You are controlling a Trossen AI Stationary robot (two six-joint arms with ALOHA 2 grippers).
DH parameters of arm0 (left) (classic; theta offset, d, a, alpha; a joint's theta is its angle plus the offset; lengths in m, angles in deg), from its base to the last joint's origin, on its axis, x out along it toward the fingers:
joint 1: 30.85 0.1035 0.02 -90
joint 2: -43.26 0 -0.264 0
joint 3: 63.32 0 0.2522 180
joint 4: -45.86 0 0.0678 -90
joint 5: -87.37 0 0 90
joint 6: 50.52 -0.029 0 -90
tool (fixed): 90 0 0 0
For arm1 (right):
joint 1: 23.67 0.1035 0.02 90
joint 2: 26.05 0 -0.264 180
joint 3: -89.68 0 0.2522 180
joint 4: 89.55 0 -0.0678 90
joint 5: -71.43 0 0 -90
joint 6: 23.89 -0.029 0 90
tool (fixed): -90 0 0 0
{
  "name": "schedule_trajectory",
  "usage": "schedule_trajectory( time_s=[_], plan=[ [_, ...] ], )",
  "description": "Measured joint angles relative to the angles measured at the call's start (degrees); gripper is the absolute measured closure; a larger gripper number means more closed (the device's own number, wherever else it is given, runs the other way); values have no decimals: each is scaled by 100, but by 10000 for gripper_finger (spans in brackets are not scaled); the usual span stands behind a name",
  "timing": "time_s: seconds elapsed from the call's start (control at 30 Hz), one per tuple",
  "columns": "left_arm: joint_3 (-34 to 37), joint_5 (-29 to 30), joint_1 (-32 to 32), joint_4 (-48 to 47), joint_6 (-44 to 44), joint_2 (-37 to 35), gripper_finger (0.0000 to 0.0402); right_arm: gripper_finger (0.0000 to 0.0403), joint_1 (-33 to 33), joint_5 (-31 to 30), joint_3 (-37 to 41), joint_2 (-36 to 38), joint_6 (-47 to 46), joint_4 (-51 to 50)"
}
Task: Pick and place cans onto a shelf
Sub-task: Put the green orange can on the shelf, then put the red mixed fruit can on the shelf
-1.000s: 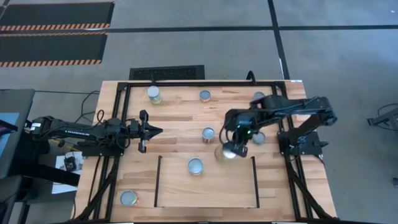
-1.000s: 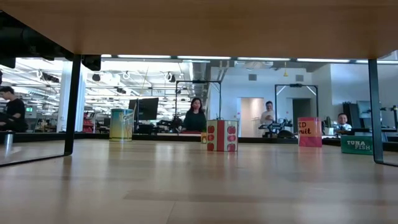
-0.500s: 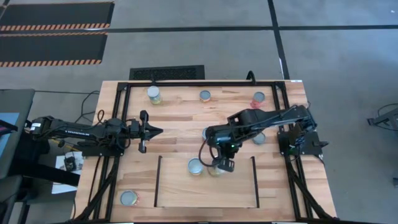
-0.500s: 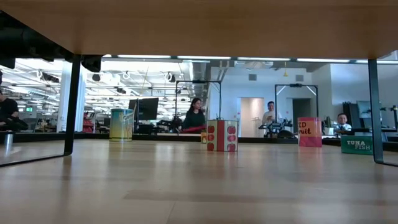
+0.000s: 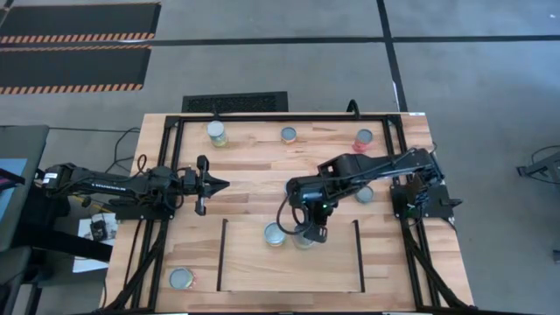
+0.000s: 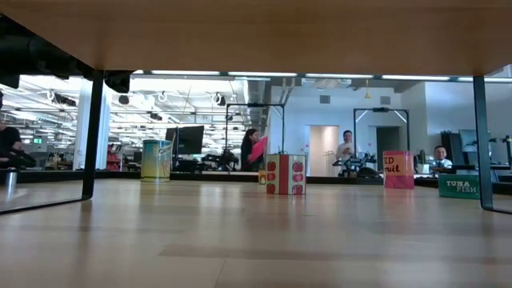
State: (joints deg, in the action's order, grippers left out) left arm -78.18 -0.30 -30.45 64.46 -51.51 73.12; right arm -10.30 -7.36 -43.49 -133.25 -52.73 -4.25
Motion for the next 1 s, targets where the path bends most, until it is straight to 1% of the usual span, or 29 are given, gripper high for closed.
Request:
schedule_trajectory(
  time_s=[0.2,0.4,0.47,0.53,0.6,0.67,0.73,0.8,1.0],
  plan=[
    [0,0,0,-6,-2,0,388,317,-2,-123,0,0,29,8],
    [0,0,0,-54,-4,0,388,321,0,-125,3,78,413,-48],
    [0,0,0,-58,-4,0,388,331,16,-188,-1,221,599,-205],
    [0,0,0,-86,-2,-1,388,349,94,-610,0,428,801,-420],
    [0,0,0,-93,-2,12,388,374,199,-928,0,605,1258,-552],
    [0,0,0,-136,-2,11,388,392,325,-973,154,857,1660,-492],
    [0,0,0,-147,-2,11,388,392,409,-969,468,1157,1853,-267],
    [0,0,0,-161,-2,11,388,392,442,-965,993,1524,1933,83],
    [0,0,0,-173,0,13,388,398,172,-960,3367,2947,2048,1973]
  ],
)
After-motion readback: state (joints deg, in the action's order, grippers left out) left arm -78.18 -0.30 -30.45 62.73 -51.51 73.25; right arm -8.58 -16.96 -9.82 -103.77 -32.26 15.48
